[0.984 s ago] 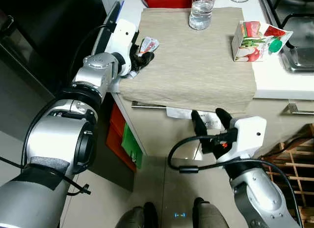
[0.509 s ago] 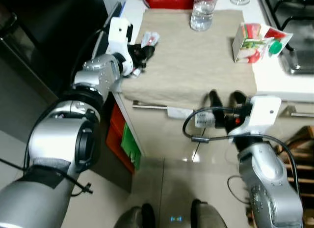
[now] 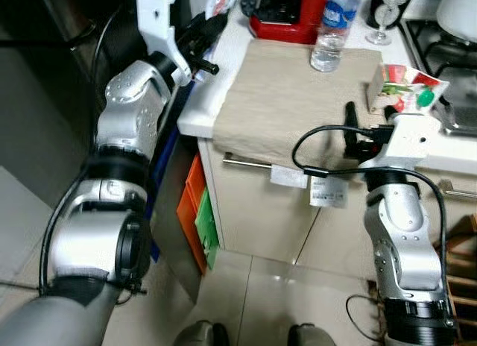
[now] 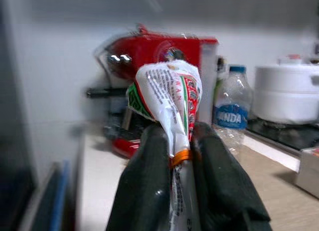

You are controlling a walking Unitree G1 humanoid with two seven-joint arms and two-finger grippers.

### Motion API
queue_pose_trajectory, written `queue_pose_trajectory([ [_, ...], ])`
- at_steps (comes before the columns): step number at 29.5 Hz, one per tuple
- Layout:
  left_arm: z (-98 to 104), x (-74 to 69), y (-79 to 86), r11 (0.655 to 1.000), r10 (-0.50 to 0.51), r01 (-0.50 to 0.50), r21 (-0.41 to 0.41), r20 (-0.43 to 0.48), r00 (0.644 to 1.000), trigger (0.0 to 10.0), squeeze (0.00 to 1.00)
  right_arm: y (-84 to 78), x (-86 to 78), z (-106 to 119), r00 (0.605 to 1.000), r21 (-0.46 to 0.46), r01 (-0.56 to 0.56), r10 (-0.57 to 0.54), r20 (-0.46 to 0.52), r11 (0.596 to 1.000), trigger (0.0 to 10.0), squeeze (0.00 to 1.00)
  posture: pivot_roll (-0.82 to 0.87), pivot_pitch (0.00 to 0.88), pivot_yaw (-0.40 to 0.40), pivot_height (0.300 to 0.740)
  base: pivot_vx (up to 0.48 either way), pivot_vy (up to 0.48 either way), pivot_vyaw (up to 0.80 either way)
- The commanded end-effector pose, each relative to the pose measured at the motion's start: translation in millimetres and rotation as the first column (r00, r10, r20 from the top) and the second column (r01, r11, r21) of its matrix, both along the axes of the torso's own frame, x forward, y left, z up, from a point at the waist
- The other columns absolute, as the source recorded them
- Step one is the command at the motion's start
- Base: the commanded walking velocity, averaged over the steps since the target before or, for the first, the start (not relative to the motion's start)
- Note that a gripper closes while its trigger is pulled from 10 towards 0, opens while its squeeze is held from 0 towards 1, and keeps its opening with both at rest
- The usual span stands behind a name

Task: Restocking fridge

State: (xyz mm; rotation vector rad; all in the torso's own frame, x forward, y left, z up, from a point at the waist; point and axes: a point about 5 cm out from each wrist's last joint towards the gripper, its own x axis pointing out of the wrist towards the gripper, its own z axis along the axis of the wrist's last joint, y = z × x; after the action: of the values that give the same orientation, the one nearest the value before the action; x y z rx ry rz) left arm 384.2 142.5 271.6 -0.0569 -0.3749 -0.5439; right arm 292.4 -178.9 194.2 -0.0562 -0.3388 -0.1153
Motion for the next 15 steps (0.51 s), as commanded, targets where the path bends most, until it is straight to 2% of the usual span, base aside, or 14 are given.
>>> queue_pose_trajectory([
  [1,-3,-14.0,-0.3,0.999,0.041,-0.04,-0.01,0.022,0.999,0.0,0.0,-3.1,-5.0,7,0.998,-0.03,0.027,-0.026,0.052,0.999,10.0,0.0,-0.12,0.0,0.053,0.74,0.0,0.0,0.0],
  [2,-3,-14.0,-0.3,0.999,0.041,-0.04,-0.01,0.022,0.999,0.0,0.0,-3.1,-5.0,7,0.998,-0.03,0.027,-0.026,0.052,0.999,10.0,0.0,-0.12,0.0,0.053,0.74,0.0,0.0,0.0],
  [3,-20,-25.5,1.7,0.992,0.105,-0.105,-0.066,-0.012,0.994,0.0,0.0,-6.0,-8.9,6,0.998,-0.037,0.031,-0.029,0.057,0.999,10.0,0.0,-0.11,0.0,0.041,0.74,0.0,0.0,0.0],
  [4,-32,-31.7,1.4,0.986,0.14,-0.142,-0.088,-0.037,0.99,1.6,0.0,-6.1,-10.5,3,0.998,-0.039,0.028,-0.026,0.053,0.999,10.0,0.0,-0.1,0.0,0.031,0.74,0.0,0.0,0.0],
  [5,-38,-35.4,0.5,0.982,0.16,-0.164,-0.098,-0.053,0.986,1.6,0.0,-6.2,-11.2,1,0.998,-0.039,0.026,-0.024,0.05,0.999,10.0,0.0,-0.1,0.0,0.027,0.74,0.0,0.0,0.0],
  [6,-50,-42.3,-4.3,0.978,0.173,-0.181,-0.101,-0.079,0.982,10.0,0.0,-4.6,-11.8,-2,0.999,-0.046,0.016,-0.014,0.042,0.999,10.0,0.0,-0.09,0.0,0.012,0.74,0.0,0.0,0.0],
  [8,-67,-53.3,-13.3,0.976,0.195,-0.203,-0.076,-0.102,0.976,10.0,0.0,-0.5,-11.6,-7,1.0,-0.052,-0.012,0.013,0.022,0.999,10.0,0.0,-0.08,0.0,-0.002,0.74,0.0,0.0,0.0],
  [9,-67,-53.3,-13.3,0.976,0.195,-0.203,-0.076,-0.102,0.976,10.0,0.0,-0.5,-11.6,-7,1.0,-0.052,-0.012,0.013,0.022,0.999,10.0,0.0,-0.08,0.0,-0.002,0.74,0.0,0.0,0.0],
  [11,-82,-67.5,-22.0,0.98,0.183,-0.192,-0.058,-0.131,0.974,10.0,0.0,5.5,-8.8,-11,0.998,-0.064,-0.058,0.058,0.0,0.996,10.0,0.0,-0.08,0.0,-0.015,0.74,0.0,0.0,0.0],
  [13,-91,-76.9,-22.2,0.98,0.188,-0.196,-0.041,-0.149,0.971,10.0,0.0,8.3,-4.7,-13,0.997,-0.068,-0.079,0.079,-0.006,0.995,10.0,0.0,-0.08,0.0,-0.026,0.74,0.0,0.0,0.0],
  [15,-91,-81.1,-20.4,0.976,0.204,-0.212,-0.04,-0.152,0.967,10.0,0.0,8.2,-1.3,-13,0.997,-0.064,-0.08,0.08,-0.006,0.995,10.0,0.0,-0.08,0.0,-0.031,0.74,0.0,0.0,0.0],
])
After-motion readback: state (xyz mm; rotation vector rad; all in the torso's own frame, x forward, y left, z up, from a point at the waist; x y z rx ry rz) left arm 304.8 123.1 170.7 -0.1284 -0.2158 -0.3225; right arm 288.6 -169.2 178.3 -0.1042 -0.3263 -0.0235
